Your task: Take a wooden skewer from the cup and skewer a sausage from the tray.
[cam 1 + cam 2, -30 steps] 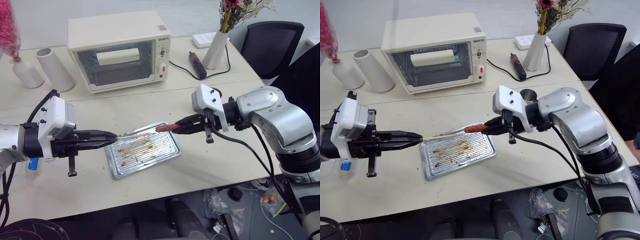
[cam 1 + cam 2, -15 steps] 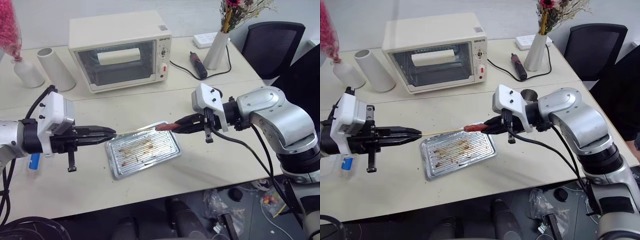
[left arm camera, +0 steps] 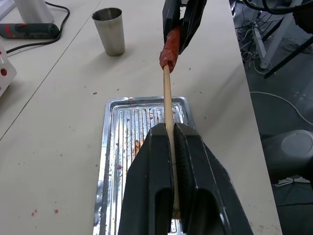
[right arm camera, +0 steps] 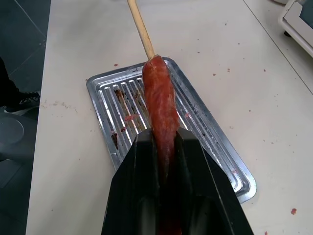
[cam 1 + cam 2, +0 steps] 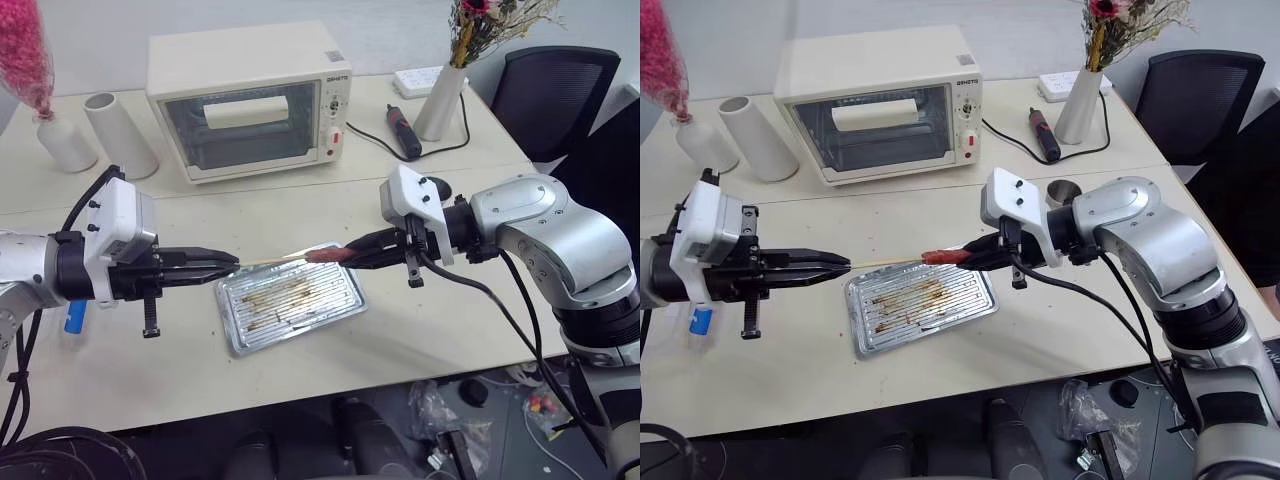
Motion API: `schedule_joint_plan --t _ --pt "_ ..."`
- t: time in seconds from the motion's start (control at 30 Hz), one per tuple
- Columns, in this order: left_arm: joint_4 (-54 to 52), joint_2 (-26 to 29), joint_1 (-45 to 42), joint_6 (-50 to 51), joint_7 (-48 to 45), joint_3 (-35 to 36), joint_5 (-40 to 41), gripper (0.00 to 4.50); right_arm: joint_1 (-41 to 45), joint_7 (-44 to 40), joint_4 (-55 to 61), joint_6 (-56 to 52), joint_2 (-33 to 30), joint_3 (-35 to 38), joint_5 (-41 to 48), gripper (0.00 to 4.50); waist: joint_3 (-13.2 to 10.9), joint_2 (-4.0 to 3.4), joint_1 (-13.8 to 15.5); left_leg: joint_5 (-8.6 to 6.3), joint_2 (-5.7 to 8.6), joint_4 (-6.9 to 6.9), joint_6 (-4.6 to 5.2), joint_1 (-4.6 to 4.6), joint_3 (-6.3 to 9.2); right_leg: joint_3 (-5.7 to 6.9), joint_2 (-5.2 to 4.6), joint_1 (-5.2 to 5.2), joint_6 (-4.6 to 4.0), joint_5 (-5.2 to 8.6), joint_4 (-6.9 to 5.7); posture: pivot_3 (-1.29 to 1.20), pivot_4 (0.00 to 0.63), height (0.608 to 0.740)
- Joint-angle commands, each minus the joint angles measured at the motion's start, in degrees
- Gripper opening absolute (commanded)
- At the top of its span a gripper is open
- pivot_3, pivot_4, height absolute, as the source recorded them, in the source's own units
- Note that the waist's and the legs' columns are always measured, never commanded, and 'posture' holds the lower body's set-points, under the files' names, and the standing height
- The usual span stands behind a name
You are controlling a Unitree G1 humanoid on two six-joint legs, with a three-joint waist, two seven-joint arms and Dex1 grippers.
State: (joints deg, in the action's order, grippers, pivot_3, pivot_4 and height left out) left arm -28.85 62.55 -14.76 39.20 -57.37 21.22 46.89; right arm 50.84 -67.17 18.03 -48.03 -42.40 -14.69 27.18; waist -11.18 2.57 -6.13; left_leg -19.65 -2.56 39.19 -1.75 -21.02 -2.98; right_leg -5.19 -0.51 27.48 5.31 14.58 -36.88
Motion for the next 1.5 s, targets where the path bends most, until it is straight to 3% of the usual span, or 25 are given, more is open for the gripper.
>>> schedule_joint_plan --t 0.03,0.5,0.73,0.97,1.03,1.13,1.5 --pt "-0.6 -0.5 -2.0 -1.2 -0.2 -1.3 -0.2 0.0 1.8 -0.1 3.0 1.7 0.3 1.6 0.9 0.15 0.0 0.0 0.0 0.0 0.0 0.0 0.0 -0.01 0.0 0.0 0.0 0.0 0.0 0.0 0.01 0.0 0.15 0.74" --pt "0.7 -4.4 -9.4 -1.9 0.0 -9.9 -2.6 0.0 2.7 -0.7 3.5 4.5 2.9 0.2 0.2 0.15 0.0 0.0 0.2 0.01 0.02 0.02 0.01 -0.01 0.0 0.0 0.01 0.0 0.0 0.0 -0.02 0.0 0.15 0.74" --pt "0.9 -6.0 -10.2 -1.8 -0.2 -10.6 -3.8 0.0 2.2 -0.4 4.6 3.7 3.0 0.5 0.3 0.15 0.0 0.0 0.4 0.01 0.01 0.02 0.01 -0.02 0.0 0.0 0.01 0.0 0.01 0.0 -0.02 0.0 0.15 0.74" --pt "1.0 -5.3 -8.8 -1.5 -0.7 -8.8 -4.3 0.0 2.6 -0.8 4.2 4.0 2.0 0.2 -0.7 2.33 0.0 0.0 0.7 0.01 0.0 0.04 0.01 -0.02 0.01 0.02 0.01 0.0 0.01 0.0 -0.05 0.0 0.15 0.74" --pt "0.8 -5.0 -7.8 -1.3 -0.3 -7.5 -4.3 0.0 3.4 -1.5 2.3 5.5 1.4 0.0 -2.0 3.03 0.0 0.0 0.8 0.01 0.01 0.05 0.02 -0.01 0.0 0.0 0.0 0.0 0.01 0.0 -0.05 0.0 0.15 0.74" --pt "-0.2 -4.6 -5.2 -0.9 1.0 -4.6 -4.5 0.0 4.9 -2.8 -1.6 7.7 0.6 0.1 -3.6 3.03 0.0 0.0 0.9 0.01 0.0 0.05 0.02 0.0 -0.01 -0.01 0.0 0.01 0.01 0.0 -0.05 0.0 0.15 0.74" --pt "-12.6 -11.6 17.2 10.8 23.3 24.1 -11.1 0.0 8.1 -3.1 -10.6 6.4 -1.9 6.9 -2.1 3.03 0.0 -0.01 1.2 0.01 -0.04 0.05 0.03 -0.03 0.01 0.02 -0.06 0.01 0.0 0.0 -0.01 0.0 0.15 0.74"
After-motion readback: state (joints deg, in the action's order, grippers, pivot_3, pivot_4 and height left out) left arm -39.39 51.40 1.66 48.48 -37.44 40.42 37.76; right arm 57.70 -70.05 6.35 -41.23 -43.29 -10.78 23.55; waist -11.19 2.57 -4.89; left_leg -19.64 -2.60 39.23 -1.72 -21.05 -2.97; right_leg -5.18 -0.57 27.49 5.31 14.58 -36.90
